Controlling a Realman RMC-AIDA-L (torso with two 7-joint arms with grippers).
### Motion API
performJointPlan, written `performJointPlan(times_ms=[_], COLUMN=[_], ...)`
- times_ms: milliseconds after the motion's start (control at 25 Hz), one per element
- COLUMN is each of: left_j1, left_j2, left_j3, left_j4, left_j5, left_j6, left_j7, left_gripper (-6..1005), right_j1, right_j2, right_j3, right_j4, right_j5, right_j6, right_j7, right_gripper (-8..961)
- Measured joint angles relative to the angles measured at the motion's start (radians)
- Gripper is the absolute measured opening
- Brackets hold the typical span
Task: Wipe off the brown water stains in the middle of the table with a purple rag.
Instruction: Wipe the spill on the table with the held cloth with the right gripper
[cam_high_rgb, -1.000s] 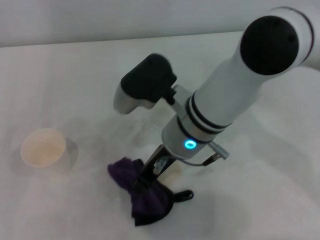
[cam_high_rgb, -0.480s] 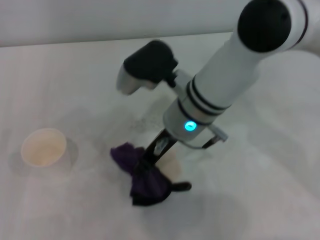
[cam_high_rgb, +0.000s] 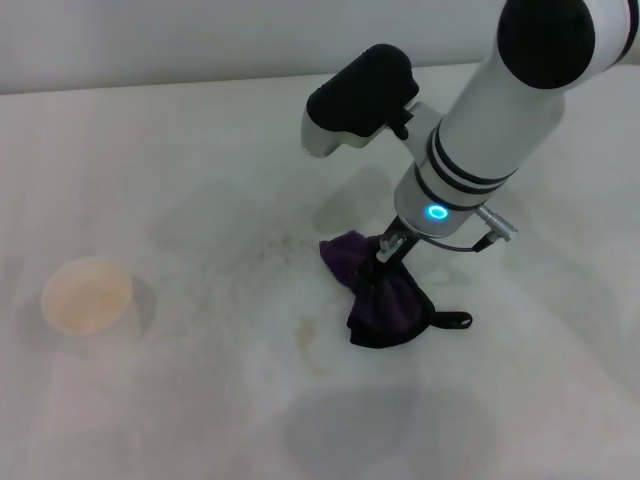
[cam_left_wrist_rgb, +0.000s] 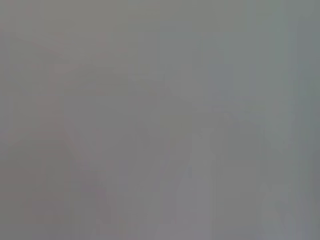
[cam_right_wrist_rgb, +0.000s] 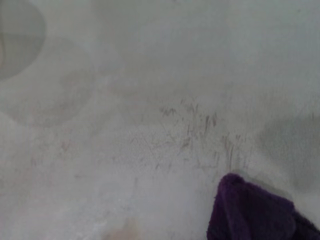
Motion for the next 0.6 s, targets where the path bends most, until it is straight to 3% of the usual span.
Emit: performJointPlan(times_ms=[600], left_j1=[-0.008], left_j2=[-0.002], left_j3=[0.000], left_j4=[0.000], left_j5=[0.000], left_j6=[-0.006], left_j7=[0.000], left_gripper=[891], right_j1=[0.001], right_j2=[0.006], right_j3=[-0.220], right_j4=[-0.022], right_j5=[0.405], right_j6=[-0.037], right_j7=[-0.156], right_gripper=[122])
